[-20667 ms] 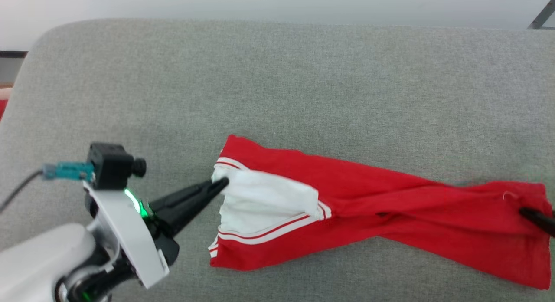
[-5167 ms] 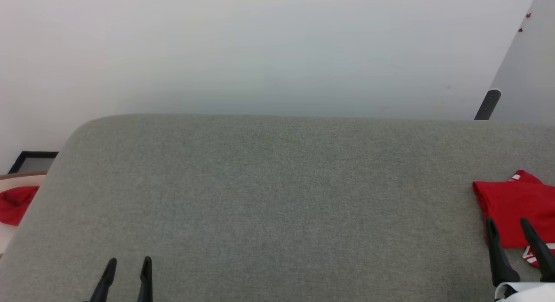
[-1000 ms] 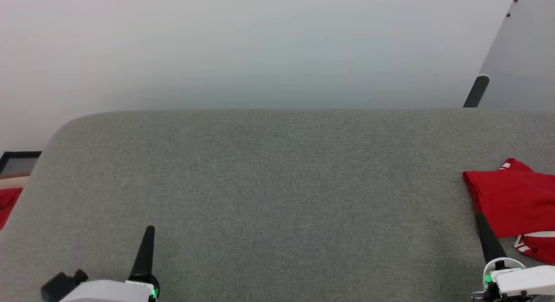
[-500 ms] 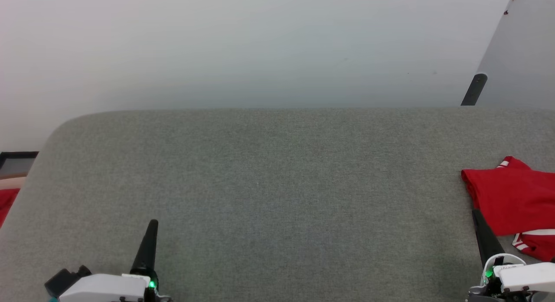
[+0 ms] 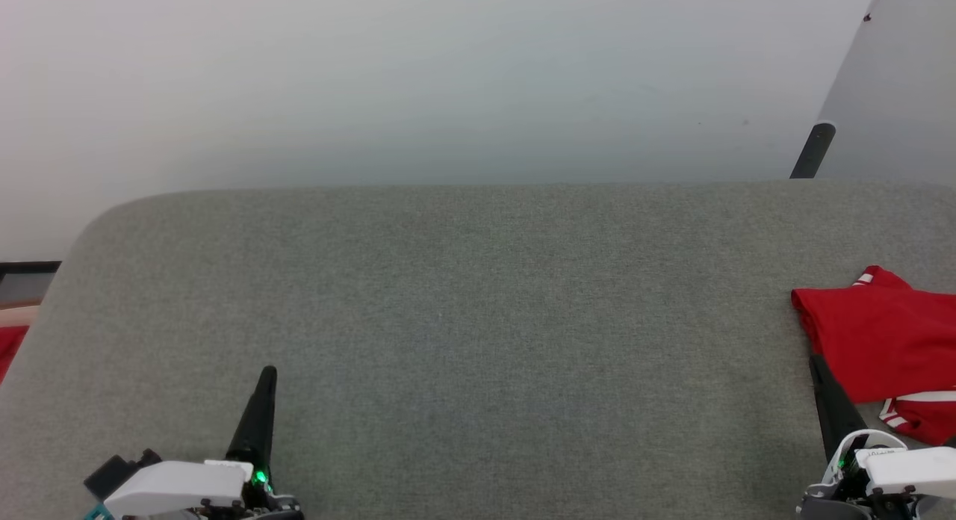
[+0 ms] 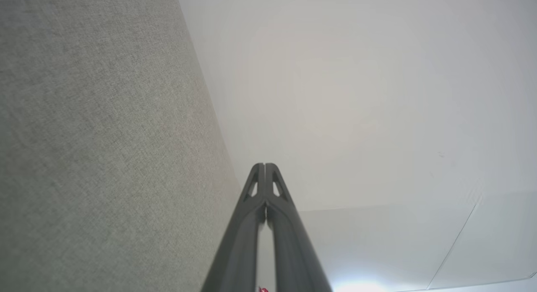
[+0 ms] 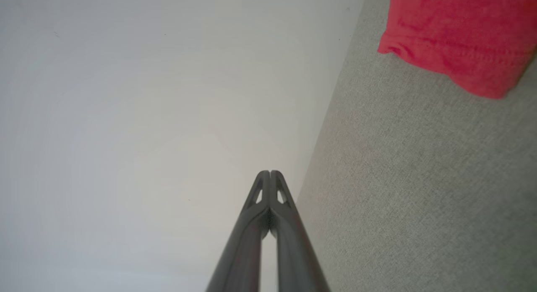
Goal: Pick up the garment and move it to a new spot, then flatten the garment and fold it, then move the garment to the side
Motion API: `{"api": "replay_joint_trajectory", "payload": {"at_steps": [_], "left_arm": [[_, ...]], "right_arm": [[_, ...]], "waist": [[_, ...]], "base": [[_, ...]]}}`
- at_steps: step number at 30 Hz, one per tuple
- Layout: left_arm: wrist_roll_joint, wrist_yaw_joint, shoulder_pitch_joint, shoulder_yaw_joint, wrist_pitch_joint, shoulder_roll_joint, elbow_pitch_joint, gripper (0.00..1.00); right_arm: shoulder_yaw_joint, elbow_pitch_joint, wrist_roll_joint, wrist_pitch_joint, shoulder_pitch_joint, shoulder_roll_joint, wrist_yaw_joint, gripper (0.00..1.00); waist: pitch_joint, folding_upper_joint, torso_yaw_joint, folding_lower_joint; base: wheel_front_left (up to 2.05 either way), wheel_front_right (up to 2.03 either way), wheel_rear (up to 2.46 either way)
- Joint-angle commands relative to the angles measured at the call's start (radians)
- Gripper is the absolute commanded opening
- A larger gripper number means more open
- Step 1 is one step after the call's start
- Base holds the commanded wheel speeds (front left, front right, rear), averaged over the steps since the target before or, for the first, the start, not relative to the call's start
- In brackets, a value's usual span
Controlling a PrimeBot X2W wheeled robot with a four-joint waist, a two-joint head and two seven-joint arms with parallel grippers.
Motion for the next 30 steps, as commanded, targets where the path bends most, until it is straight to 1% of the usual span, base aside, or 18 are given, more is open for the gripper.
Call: {"api": "replay_joint_trajectory", "payload": {"at_steps": [1,19,30], "left_arm": [[-0.022,-0.003,-0.017,0.004,0.007,-0.001,0.002,0.0],[-0.132,-0.003,-0.046,0.011,0.041,-0.013,0.022,0.0],[-0.128,-0.003,-0.045,0.013,0.042,-0.014,0.022,0.0]], "right_arm": [[-0.002,0.003,0.025,0.005,-0.022,0.002,0.0,0.0],[-0.004,0.028,0.135,0.023,-0.044,0.011,0.0,0.0],[-0.003,0.027,0.133,0.023,-0.037,0.011,0.0,0.0]], "waist": [[0.001,0.0,-0.001,-0.0001],[0.006,0.0,-0.01,-0.0001],[0.007,0.0,-0.01,-0.0001]], "base": [[0.0,0.0,0.0],[0.0,0.0,0.0],[0.0,0.0,0.0]]}}
